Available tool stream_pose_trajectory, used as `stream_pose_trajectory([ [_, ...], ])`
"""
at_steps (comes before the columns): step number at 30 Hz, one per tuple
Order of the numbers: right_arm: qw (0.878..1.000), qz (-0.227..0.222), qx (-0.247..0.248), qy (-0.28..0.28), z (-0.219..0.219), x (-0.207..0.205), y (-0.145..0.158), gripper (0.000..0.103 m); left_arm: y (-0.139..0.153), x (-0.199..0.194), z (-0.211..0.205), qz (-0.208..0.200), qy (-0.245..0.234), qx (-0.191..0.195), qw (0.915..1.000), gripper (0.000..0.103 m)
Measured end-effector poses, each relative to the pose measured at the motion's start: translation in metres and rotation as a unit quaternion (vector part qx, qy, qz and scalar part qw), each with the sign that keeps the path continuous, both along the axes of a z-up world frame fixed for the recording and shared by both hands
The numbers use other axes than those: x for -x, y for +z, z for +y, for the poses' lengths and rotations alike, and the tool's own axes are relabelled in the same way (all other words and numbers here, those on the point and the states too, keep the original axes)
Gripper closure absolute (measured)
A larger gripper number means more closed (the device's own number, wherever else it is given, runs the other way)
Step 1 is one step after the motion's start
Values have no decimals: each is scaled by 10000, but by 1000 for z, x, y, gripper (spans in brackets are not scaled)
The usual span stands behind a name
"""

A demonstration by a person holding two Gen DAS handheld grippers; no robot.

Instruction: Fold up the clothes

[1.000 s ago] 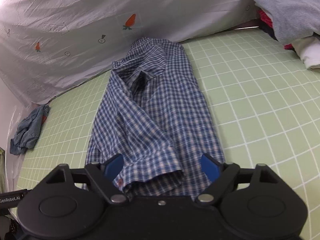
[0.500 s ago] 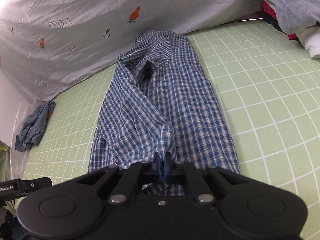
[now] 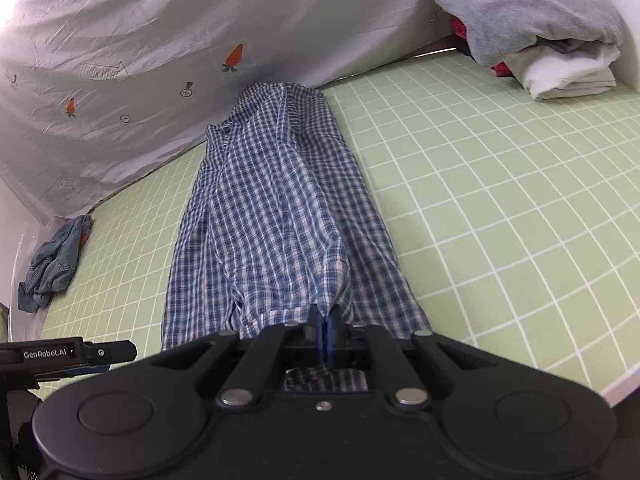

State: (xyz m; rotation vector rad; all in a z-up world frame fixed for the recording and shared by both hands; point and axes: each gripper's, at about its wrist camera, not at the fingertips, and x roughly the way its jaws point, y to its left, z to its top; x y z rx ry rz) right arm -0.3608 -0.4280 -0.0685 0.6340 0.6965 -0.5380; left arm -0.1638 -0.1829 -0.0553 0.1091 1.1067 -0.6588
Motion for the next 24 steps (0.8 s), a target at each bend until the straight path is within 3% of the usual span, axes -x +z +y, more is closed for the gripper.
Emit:
stream_pose_trajectory([
  [7,9996,274,-39,-82,4,6,-10,97,-4,11,-1,37,-163,-144,9998,30],
  [10,9991,353,-47,-213,2,8,-11,83,-5,14,0,54,-142,-213,9997,30],
  [12,9987,337,-12,-371,-1,10,-9,57,-6,16,1,69,-83,-271,9996,30],
  [15,9983,333,76,-467,-6,11,-7,53,-9,17,2,118,-10,-367,9993,30],
  [17,9981,359,114,-484,-9,11,-8,31,-11,19,0,185,16,-408,9990,30],
  [18,9982,399,99,-441,-9,10,-11,25,-13,19,-1,210,12,-432,9988,30],
  [24,9975,704,-23,-29,-10,0,-26,12,-25,27,-10,357,-65,-543,9979,30],
])
